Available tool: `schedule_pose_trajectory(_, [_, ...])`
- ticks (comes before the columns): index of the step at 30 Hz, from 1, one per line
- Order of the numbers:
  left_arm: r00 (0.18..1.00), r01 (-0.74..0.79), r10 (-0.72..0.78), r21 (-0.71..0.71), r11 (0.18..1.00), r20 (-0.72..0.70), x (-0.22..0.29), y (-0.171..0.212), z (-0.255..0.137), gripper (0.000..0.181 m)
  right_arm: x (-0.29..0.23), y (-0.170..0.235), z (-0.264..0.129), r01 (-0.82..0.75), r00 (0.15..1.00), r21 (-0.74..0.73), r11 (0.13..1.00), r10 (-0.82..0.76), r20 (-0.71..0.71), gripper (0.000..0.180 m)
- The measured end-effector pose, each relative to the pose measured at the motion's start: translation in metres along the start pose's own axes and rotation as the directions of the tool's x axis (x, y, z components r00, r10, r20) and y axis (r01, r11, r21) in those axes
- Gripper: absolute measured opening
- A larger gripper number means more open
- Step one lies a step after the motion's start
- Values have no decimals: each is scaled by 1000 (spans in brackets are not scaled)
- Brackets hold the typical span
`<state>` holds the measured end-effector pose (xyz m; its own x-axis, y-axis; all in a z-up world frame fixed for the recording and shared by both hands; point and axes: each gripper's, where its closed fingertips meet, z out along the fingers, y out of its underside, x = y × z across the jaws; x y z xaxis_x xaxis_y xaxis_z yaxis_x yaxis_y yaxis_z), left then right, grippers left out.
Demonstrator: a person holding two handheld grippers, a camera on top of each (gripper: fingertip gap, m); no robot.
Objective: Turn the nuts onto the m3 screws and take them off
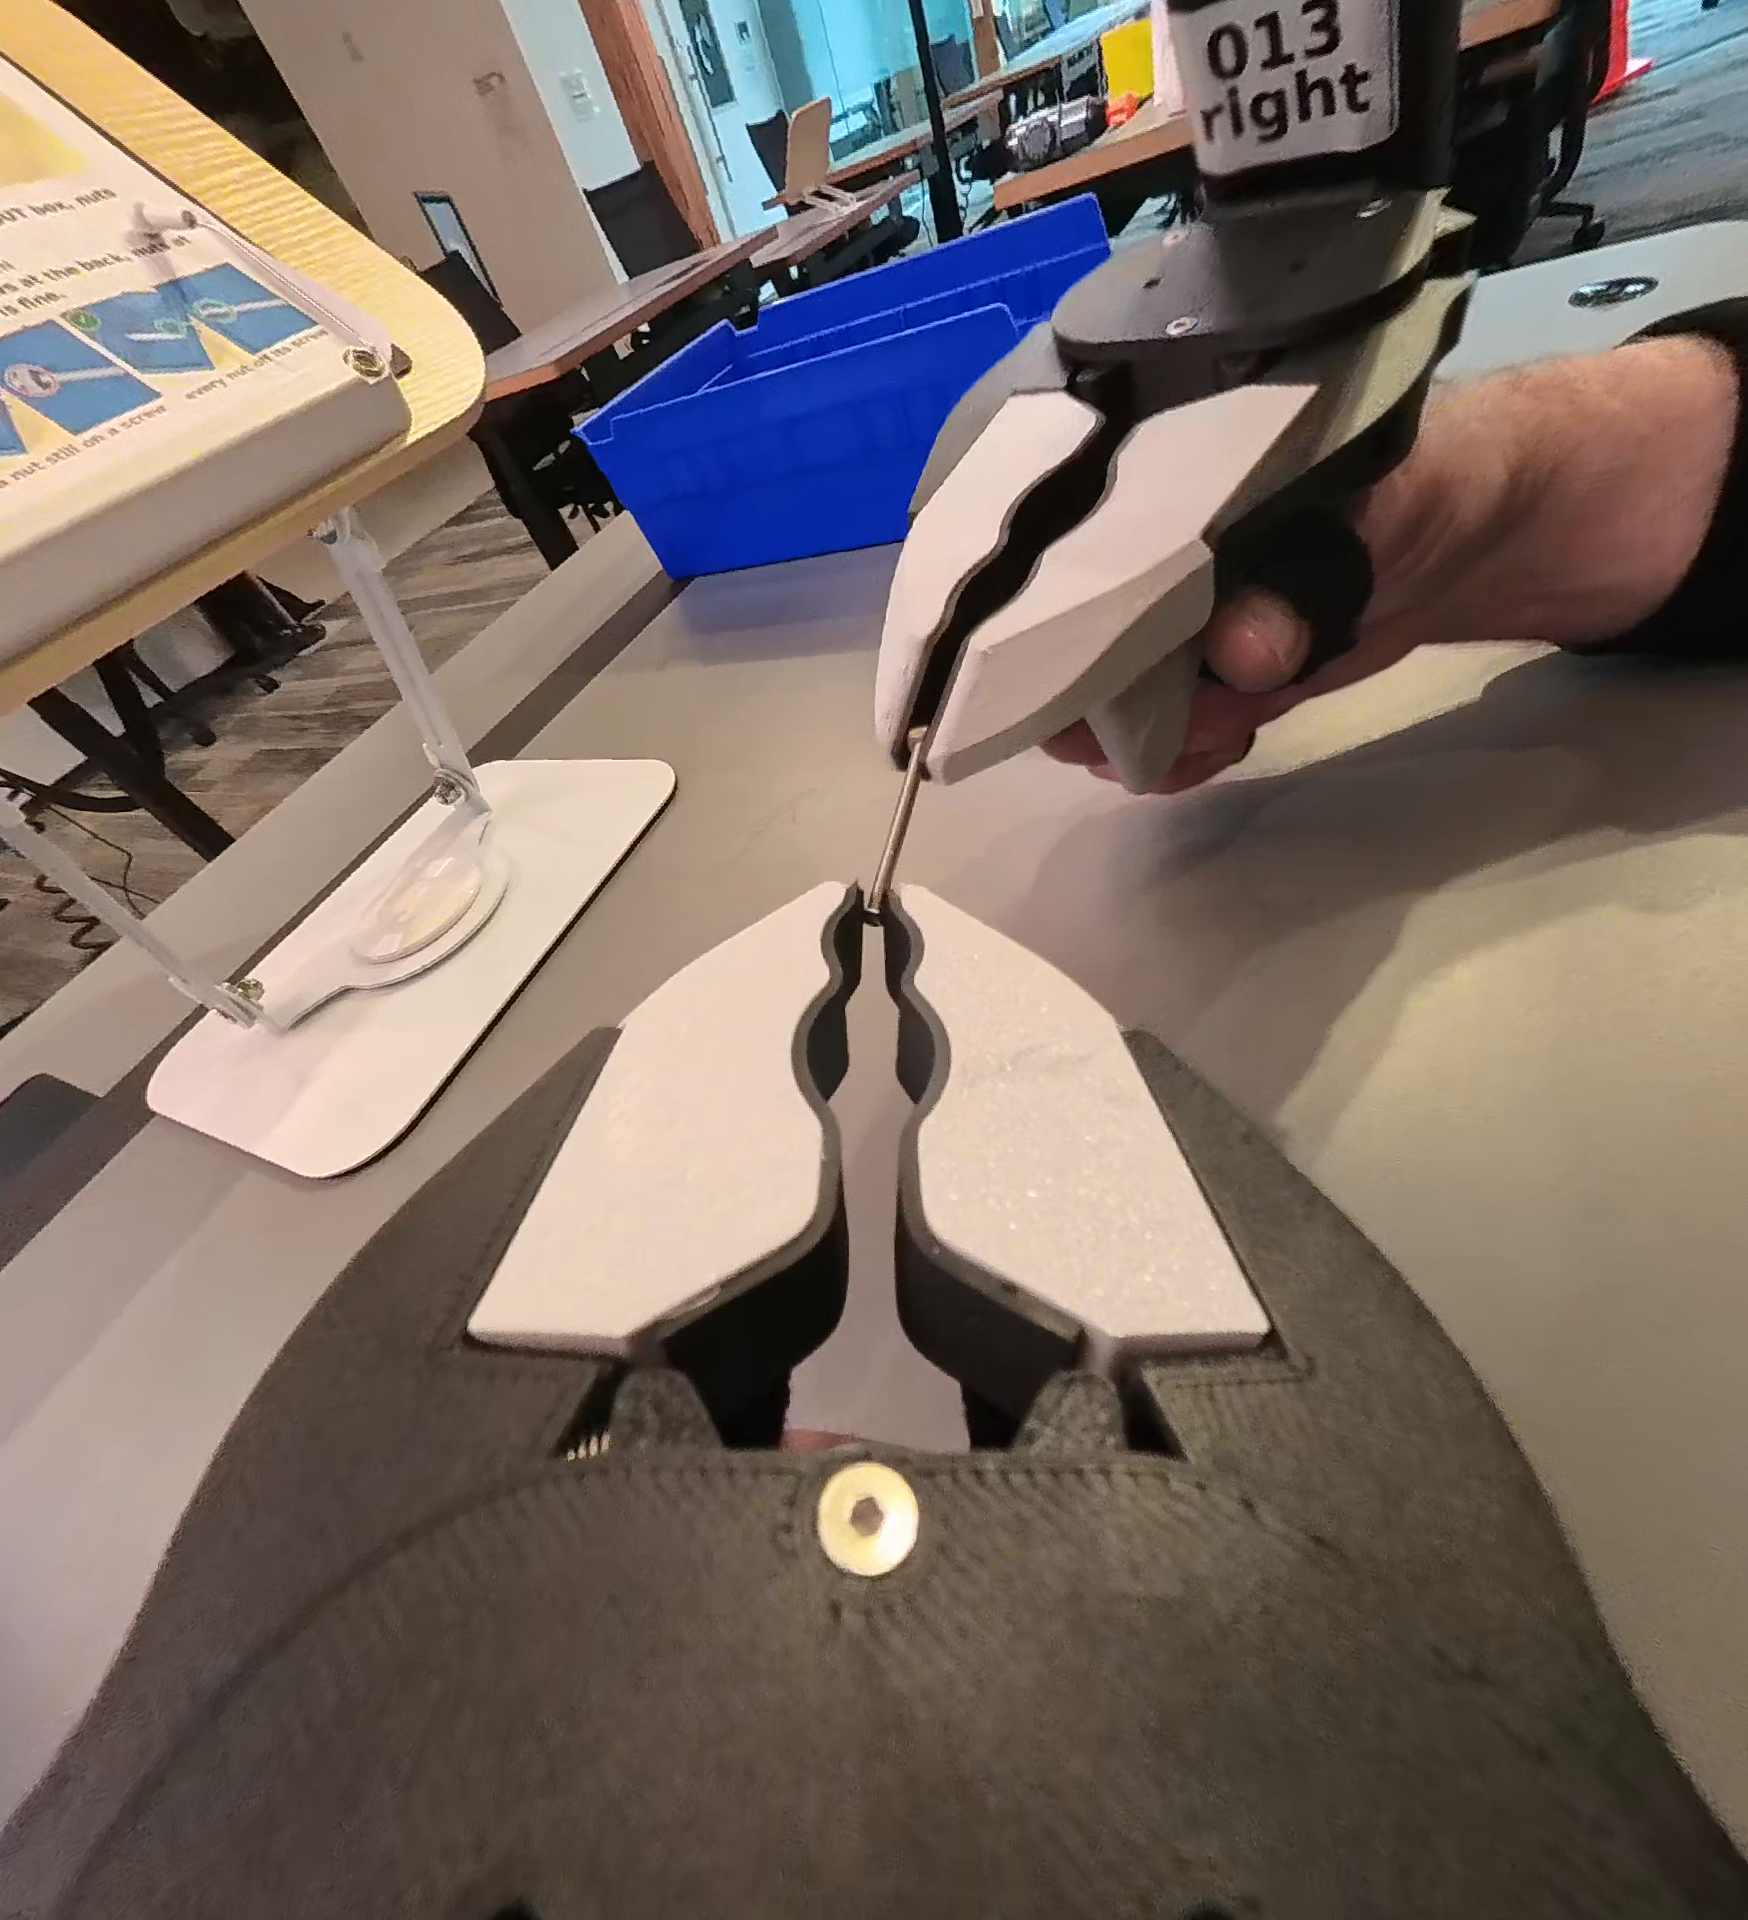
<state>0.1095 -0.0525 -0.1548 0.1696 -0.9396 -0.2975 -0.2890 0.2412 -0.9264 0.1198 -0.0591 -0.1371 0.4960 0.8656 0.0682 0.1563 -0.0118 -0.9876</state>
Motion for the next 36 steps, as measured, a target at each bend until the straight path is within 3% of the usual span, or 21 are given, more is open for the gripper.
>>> schedule_pose_trajectory(5, [1000,-4,4,-7,1000,2,0,2,1,4,0,1,0,45,999,-18,999,-46,-20,6])
schedule_pose_trajectory(21, [999,-25,25,-5,1000,-33,2,2,-2,4,-4,-1,0,-17,999,18,1000,16,30,5])
schedule_pose_trajectory(28, [975,137,-127,40,990,-182,10,-3,-7,4,-12,-6,0,51,998,41,998,-53,40,5])
schedule_pose_trajectory(36, [879,346,-326,-7,938,-349,18,-2,-10,3,-18,-4,0,235,972,-7,972,-235,-4,5])
